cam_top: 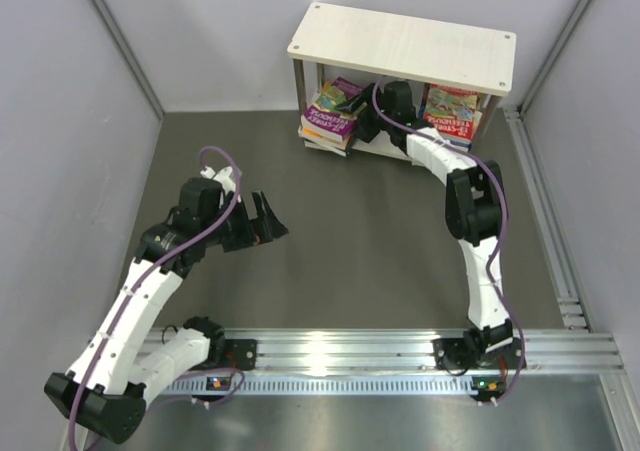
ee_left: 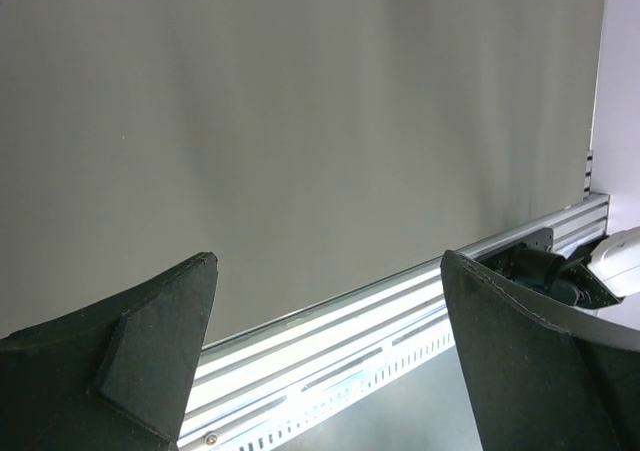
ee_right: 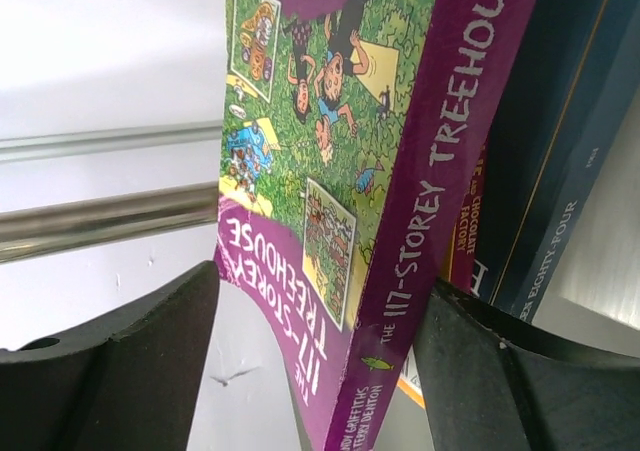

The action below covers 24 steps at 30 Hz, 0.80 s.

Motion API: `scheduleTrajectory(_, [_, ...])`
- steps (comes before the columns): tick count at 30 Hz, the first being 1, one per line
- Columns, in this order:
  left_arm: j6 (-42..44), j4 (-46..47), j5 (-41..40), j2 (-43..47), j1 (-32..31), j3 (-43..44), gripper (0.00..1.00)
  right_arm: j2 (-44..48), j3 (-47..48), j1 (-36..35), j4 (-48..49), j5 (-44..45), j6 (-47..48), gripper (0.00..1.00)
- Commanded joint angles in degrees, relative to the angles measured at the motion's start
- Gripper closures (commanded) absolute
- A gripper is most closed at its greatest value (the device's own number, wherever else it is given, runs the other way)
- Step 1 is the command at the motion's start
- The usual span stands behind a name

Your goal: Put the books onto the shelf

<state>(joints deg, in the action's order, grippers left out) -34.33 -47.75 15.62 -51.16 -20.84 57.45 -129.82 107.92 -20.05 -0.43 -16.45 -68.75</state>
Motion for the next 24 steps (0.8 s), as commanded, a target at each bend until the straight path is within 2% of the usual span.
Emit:
scheduleTrajectory(1, [0.0, 3.6, 0.9, 0.4, 0.4, -1.0, 0.02, 0.7, 6.3, 0.3, -6.8, -3.1, 4.1, 0.25])
scheduleTrajectory(9, [-0.3, 3.9, 1.0, -0.1, 0.4, -0.6, 0.02, 3.3, 8.0, 0.9, -19.5, -1.8, 9.5, 0.23])
scheduleTrajectory(16, [-0.7, 4.5, 1.8, -0.6, 0.5, -0.7, 0.02, 1.5, 17.9, 1.0, -34.4, 1.7, 16.2, 0.20])
scheduleTrajectory(24, [-0.9, 5.1, 2.7, -0.9, 0.5, -0.6, 0.02, 4.2, 15.8, 0.9, -34.7, 1.4, 17.9, 0.16])
